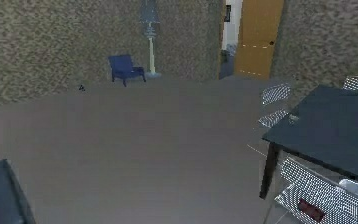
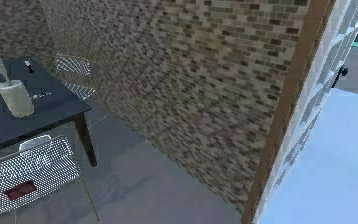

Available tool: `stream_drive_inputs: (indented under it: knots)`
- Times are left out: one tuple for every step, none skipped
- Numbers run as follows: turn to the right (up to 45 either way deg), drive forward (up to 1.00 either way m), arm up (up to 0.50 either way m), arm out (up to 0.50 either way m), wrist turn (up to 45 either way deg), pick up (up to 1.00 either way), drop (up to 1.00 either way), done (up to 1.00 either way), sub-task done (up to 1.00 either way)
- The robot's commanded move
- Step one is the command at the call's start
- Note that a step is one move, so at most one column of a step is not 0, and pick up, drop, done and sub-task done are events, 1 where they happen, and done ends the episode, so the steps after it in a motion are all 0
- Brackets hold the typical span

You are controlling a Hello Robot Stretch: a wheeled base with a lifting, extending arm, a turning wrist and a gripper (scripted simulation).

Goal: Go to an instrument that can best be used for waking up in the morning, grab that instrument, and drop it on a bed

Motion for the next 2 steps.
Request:
stream_drive_inputs:
  knots:
    - [3.0, 0.00, 0.00, 0.00, 0.0, 0.00, 0.00, 0.00, 0.00]
    - [3.0, 0.00, 0.00, 0.00, 0.0, 0.00, 0.00, 0.00, 0.00]
